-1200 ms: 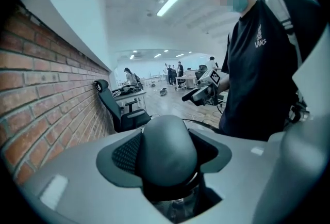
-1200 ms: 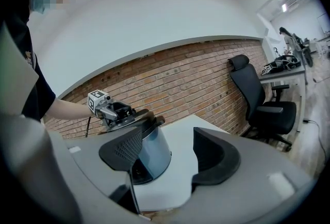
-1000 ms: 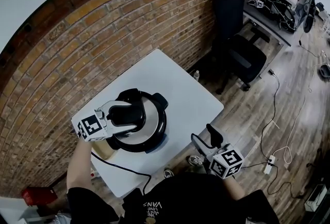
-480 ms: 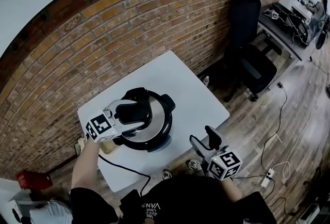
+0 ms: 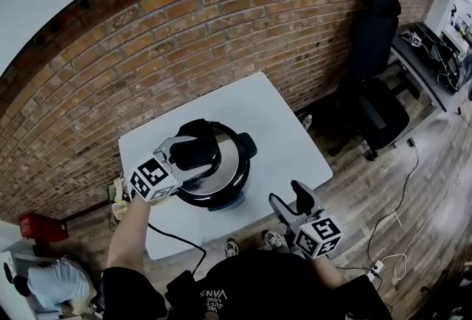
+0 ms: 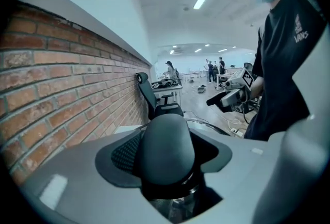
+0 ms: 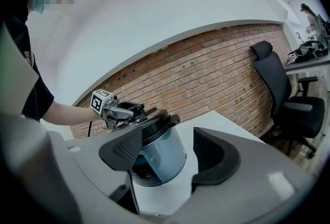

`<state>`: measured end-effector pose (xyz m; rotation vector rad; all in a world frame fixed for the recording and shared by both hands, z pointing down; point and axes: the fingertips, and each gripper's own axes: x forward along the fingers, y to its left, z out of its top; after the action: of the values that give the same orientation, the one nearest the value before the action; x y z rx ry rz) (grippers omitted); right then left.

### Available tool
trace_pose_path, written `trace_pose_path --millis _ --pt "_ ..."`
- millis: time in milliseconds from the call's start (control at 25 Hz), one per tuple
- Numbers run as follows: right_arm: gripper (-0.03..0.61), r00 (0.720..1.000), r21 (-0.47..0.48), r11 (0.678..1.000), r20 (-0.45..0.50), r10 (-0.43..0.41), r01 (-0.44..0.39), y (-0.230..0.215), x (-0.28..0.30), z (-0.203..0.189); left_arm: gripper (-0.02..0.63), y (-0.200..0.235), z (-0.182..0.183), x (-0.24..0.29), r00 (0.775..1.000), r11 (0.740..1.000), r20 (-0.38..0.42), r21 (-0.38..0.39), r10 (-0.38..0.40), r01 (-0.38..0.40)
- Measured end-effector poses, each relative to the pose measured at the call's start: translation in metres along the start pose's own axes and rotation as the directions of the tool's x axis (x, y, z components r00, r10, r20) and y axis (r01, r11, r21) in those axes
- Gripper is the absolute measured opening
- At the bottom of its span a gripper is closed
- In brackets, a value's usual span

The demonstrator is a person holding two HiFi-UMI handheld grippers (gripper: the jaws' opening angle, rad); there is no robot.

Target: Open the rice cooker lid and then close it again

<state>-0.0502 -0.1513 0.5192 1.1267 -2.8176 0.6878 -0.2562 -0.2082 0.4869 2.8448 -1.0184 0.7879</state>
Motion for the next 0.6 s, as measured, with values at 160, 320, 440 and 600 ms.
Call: trace_pose_path --millis 160,320,440,600 --pt "0.301 0.999 -0.004 0.999 -0.011 0.034 -0.034 -0.003 0.003 0.002 0.281 0.003 -0.001 0.002 0.997 0.996 -0.017 -0.043 0.073 -0.074" --pt "0.301 0.996 -0.01 0.997 -0.029 0.082 -0.082 -0.002 0.008 0.002 0.281 0.005 -0.001 0.001 0.991 0.988 -0.027 -0.076 0.13 -0.132" --pt "0.301 0.993 -0.013 0.994 -0.043 0.111 -0.112 -0.004 0.01 0.002 0.281 0.006 -0.002 -0.001 0.985 0.981 -0.034 -0.098 0.168 -0.17" --pt "0.301 0.987 -0.026 0.988 -0.058 0.148 -0.149 -0.009 0.012 0.006 0.282 0.006 -0.003 -0.001 0.982 0.976 -0.039 -0.108 0.185 -0.188"
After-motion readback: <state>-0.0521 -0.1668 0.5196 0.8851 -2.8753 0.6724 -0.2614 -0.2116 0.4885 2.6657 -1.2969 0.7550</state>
